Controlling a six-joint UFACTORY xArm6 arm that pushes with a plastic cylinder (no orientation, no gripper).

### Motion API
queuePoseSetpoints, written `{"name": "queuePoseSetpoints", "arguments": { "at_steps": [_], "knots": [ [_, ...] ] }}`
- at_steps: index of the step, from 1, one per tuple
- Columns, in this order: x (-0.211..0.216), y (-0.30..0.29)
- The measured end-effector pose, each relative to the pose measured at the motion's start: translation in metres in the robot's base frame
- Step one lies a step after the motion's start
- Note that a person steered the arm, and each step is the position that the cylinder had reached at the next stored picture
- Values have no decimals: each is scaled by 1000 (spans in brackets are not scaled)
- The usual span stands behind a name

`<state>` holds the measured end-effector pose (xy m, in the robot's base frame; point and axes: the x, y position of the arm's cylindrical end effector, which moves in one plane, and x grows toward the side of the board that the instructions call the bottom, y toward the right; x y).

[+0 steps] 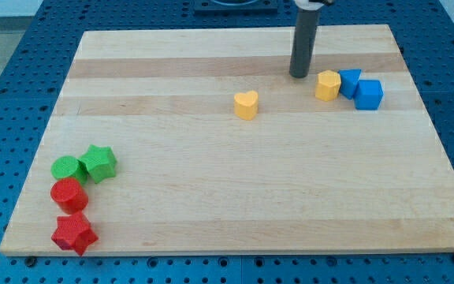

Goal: Move the yellow heart to the bottom left of the yellow hexagon

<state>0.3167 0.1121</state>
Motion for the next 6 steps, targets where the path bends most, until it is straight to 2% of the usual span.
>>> {"name": "queuePoseSetpoints", "arguments": {
  "at_steps": [1, 3, 4, 5, 6],
  "knots": [
    [-8, -40],
    [-4, -174],
    [39, -197],
    [107, -166],
    [102, -161]
  ]
}}
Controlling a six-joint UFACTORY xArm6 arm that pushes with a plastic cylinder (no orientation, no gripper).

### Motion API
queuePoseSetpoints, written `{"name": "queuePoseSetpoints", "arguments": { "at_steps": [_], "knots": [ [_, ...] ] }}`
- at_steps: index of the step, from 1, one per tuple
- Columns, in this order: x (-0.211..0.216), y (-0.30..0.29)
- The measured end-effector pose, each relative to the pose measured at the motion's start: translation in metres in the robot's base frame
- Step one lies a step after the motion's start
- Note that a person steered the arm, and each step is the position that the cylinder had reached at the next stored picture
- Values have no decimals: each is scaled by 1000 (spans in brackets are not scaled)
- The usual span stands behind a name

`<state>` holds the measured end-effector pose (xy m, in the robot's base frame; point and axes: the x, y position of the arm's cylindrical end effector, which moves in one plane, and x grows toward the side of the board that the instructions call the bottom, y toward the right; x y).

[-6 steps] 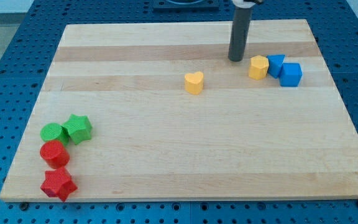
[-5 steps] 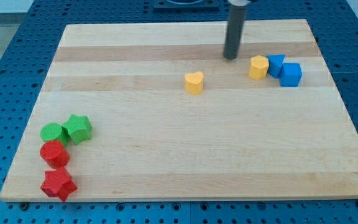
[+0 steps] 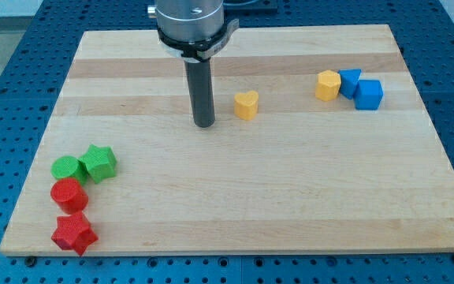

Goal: Move the yellow heart to the bottom left of the yellow hexagon

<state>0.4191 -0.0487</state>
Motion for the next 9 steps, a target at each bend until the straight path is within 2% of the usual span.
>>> {"name": "queuePoseSetpoints", "arguments": {
  "at_steps": [2, 5, 6, 8, 9],
  "knots": [
    [-35, 52],
    [-69, 168],
    [-69, 162],
    [-60, 111],
    [-19, 114]
  ]
}}
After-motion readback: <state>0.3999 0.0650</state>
